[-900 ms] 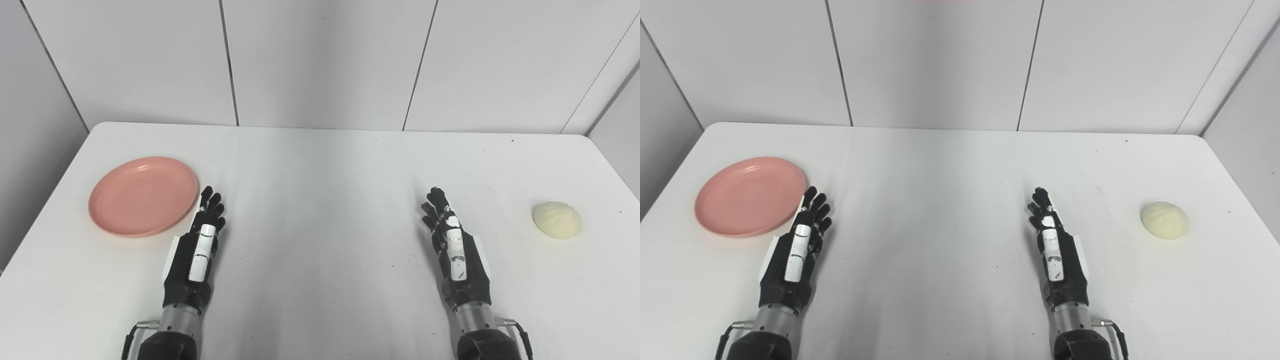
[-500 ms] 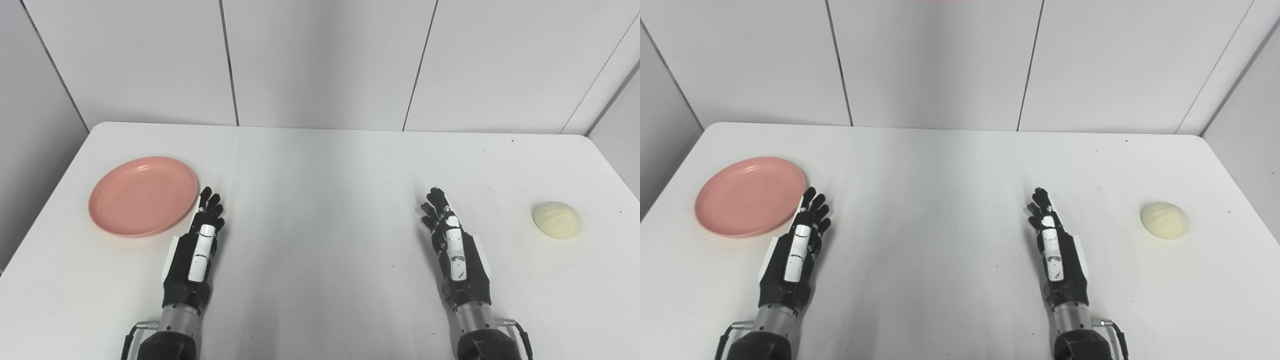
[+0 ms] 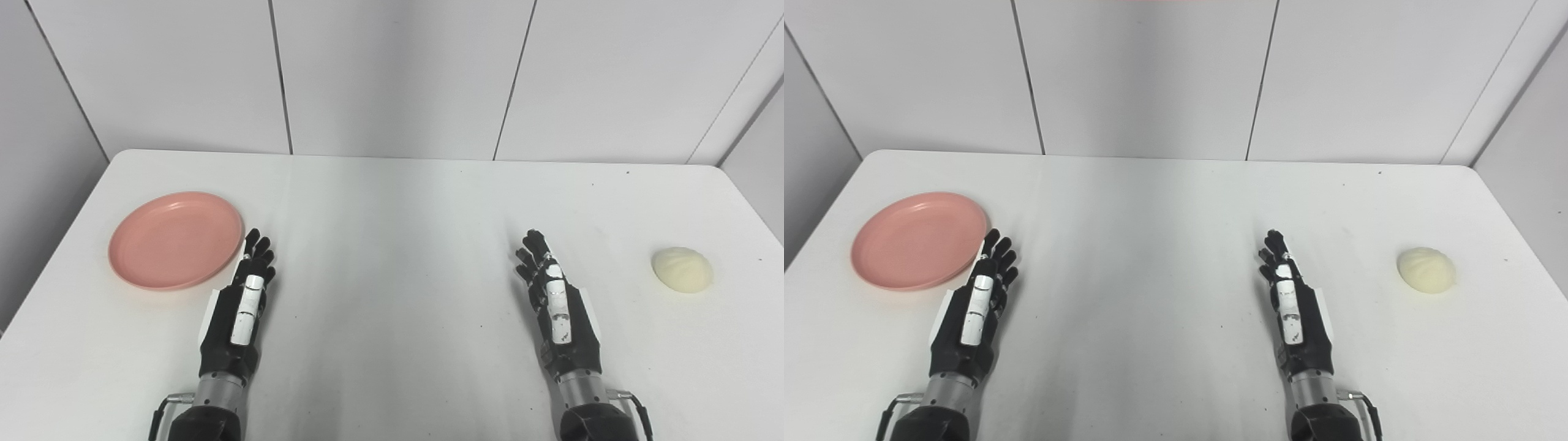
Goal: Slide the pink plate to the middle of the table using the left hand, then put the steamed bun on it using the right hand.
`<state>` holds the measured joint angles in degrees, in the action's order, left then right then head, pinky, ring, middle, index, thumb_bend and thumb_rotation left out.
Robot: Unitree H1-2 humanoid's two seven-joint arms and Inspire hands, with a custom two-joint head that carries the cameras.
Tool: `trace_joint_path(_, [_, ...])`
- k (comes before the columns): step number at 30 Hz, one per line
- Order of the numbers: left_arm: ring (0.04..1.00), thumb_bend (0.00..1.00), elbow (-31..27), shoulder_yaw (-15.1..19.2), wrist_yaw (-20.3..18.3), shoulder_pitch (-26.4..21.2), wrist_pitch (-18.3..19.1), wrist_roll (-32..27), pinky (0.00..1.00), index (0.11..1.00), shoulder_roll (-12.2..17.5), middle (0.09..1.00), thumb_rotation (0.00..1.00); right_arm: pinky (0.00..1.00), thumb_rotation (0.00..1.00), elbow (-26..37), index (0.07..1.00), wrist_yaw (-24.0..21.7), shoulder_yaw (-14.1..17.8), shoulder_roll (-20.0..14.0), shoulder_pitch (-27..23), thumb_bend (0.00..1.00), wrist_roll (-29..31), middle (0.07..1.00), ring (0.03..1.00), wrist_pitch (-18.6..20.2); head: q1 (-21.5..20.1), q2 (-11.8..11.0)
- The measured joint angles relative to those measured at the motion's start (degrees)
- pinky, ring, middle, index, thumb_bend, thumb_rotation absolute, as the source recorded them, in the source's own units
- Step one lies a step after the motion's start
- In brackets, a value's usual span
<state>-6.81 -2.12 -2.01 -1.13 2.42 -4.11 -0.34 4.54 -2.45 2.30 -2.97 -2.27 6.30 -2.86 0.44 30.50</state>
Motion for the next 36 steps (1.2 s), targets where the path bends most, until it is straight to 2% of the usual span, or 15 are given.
trace_joint_path(4, [1.000, 0.77, 0.03, -0.14, -0.18, 0.00, 0.00, 0.04, 1.00, 1.000, -0.07, 1.000, 0.89, 0.95, 1.00, -0.15, 0.932, -0.03, 0.02, -0.10, -0.05, 0.83, 0.10, 0.957, 0.941, -0.01, 1.58, -0.96])
trace_joint_path(6, [0.995, 0.75, 0.22, -0.36, -0.11, -0.05, -0.01, 0.75, 1.00, 1.000, -0.25, 1.000, 0.90, 0.96, 1.00, -0.31, 0.940, -0.12, 0.13, -0.26, -0.12, 0.82, 0.24, 0.960, 0.945, -0.02, 3.60, -1.93])
trace_joint_path(8, [0.994, 0.74, 0.78, -0.81, 0.30, -0.11, -0.03, 1.64, 1.00, 1.000, -0.48, 1.000, 0.91, 0.96, 1.00, -0.85, 0.945, -0.46, 0.29, -0.64, -0.46, 0.82, 0.97, 0.963, 0.948, -0.12, 3.87, -2.02])
trace_joint_path(10, [0.994, 0.70, 1.54, -1.04, 0.65, -0.23, -0.24, 2.24, 1.00, 1.000, -0.94, 1.000, 0.91, 0.97, 1.00, -1.62, 0.951, -0.75, 0.57, -1.19, -1.02, 0.82, 1.51, 0.969, 0.954, -0.22, 6.76, -3.42])
trace_joint_path(12, [0.995, 0.67, 1.76, -1.28, 1.09, -0.36, -0.42, 3.16, 1.00, 1.000, -1.64, 1.000, 0.92, 0.97, 1.00, -2.39, 0.957, -1.26, 0.94, -2.04, -1.65, 0.81, 2.05, 0.975, 0.960, -0.38, 7.03, -3.60])
trace_joint_path(15, [0.986, 0.64, 3.05, -1.95, 1.64, -0.42, -2.24, 4.06, 1.00, 1.000, -2.75, 0.996, 0.90, 0.99, 1.00, -3.65, 0.973, -2.33, 1.19, -3.18, -2.35, 0.82, 2.80, 0.989, 0.974, -0.70, 8.96, -4.66])
trace_joint_path(19, [0.974, 0.64, 4.61, -2.45, 2.97, -0.78, -4.16, 6.24, 0.98, 1.000, -3.86, 0.990, 0.93, 1.00, 1.00, -5.04, 0.978, -3.55, 1.82, -4.11, -3.00, 0.82, 4.09, 0.990, 0.969, -2.73, 11.16, -7.29])
trace_joint_path(21, [0.971, 0.65, 5.47, -2.69, 3.22, -1.25, -4.63, 7.36, 0.97, 1.000, -4.22, 0.990, 0.94, 1.00, 1.00, -6.04, 0.977, -4.07, 2.14, -4.60, -3.50, 0.81, 4.40, 0.990, 0.969, -3.74, 11.16, -7.30])
trace_joint_path(25, [0.961, 0.66, 6.83, -3.47, 3.26, -2.17, -6.37, 8.88, 0.95, 1.000, -4.39, 0.982, 0.94, 1.00, 1.00, -7.38, 0.981, -4.50, 2.44, -5.06, -4.10, 0.80, 4.55, 0.998, 0.981, -4.34, 12.30, -9.22])
trace_joint_path(28, [0.962, 0.66, 7.70, -3.49, 3.74, -2.86, -7.01, 9.61, 0.95, 1.000, -4.51, 0.983, 0.95, 1.00, 1.00, -7.87, 0.979, -4.60, 2.58, -5.12, -4.31, 0.79, 4.61, 0.999, 0.980, -4.52, 12.31, -9.58])
trace_joint_path(36, [0.970, 0.69, 8.12, -3.19, 3.74, -3.07, -8.48, 9.29, 0.97, 1.000, -4.46, 0.991, 0.94, 0.98, 1.00, -8.66, 0.970, -4.75, 2.54, -5.03, -4.71, 0.81, 4.36, 0.990, 0.961, -5.44, 9.85, -10.37])
